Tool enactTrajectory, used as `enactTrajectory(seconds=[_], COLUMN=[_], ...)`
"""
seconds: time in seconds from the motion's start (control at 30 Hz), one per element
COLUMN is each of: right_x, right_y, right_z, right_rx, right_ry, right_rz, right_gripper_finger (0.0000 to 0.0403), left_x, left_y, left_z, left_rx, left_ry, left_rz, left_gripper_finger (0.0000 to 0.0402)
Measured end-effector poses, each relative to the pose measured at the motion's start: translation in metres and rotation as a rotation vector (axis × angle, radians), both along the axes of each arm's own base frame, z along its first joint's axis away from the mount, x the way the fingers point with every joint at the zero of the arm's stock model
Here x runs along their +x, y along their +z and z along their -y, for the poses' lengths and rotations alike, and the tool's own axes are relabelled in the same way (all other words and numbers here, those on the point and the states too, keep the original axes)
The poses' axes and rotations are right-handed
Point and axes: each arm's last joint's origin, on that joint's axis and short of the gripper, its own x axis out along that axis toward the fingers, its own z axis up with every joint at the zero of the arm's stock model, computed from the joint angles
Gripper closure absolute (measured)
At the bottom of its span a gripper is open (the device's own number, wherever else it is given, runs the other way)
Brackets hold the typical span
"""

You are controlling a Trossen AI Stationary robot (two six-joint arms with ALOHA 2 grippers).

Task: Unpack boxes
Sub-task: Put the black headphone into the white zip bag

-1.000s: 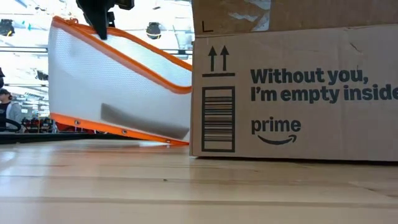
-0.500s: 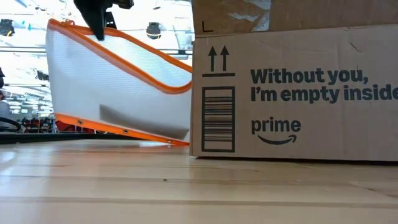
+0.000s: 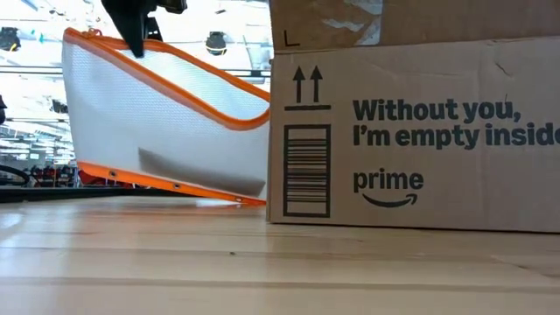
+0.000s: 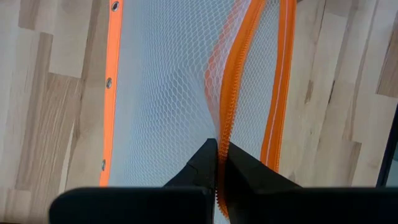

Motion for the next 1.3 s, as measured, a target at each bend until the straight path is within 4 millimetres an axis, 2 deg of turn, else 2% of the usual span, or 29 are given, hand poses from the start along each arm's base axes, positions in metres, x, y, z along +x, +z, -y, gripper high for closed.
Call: enactTrajectory(seconds=[0.07, 0.17, 0.2, 0.37, 0.57, 0.8, 0.97, 1.03, 1.13, 1.3], right_x=[0.000, 0.001, 0.001, 0.002, 0.003, 0.015, 0.030, 0.044, 0.060, 0.071], right_y=[-0.001, 0.001, 0.002, 0.031, 0.104, 0.176, 0.226, 0.236, 0.241, 0.261], right_z=[0.001, 0.002, 0.001, 0.001, 0.002, 0.007, 0.015, 0.019, 0.024, 0.030], right_rx=[0.008, 0.063, 0.070, 0.066, 0.042, 0.028, 0.028, 0.043, 0.035, 0.025], right_ry=[0.006, 0.033, 0.047, 0.056, 0.106, 0.190, 0.356, 0.399, 0.426, 0.407], right_rz=[-0.004, 0.013, 0.019, -0.005, 0.042, 0.299, 0.506, 0.596, 0.628, 0.671], right_gripper_finger=[0.0280, 0.0372, 0.0384, 0.0398, 0.0401, 0.0402, 0.0402, 0.0402, 0.0402, 0.0403], left_x=[0.000, 0.000, 0.000, 0.000, 0.000, 0.000, 0.000, 0.000, 0.000, -0.001], left_y=[0.000, 0.000, 0.000, 0.000, 0.000, 0.000, 0.000, 0.000, 0.000, 0.000], left_z=[0.000, 0.000, 0.000, 0.000, 0.000, 0.000, 0.000, 0.000, 0.000, 0.000], left_rx=[-0.001, -0.003, -0.003, -0.003, -0.005, -0.010, -0.015, -0.014, -0.010, -0.022], left_ry=[0.002, 0.008, 0.009, 0.009, 0.013, 0.029, 0.037, 0.034, 0.023, 0.025], left_rz=[0.000, -0.001, 0.000, 0.000, -0.001, -0.002, -0.001, -0.001, 0.000, -0.007], left_gripper_finger=[0.0402, 0.0402, 0.0402, 0.0402, 0.0402, 0.0402, 0.0402, 0.0402, 0.0402, 0.0402])
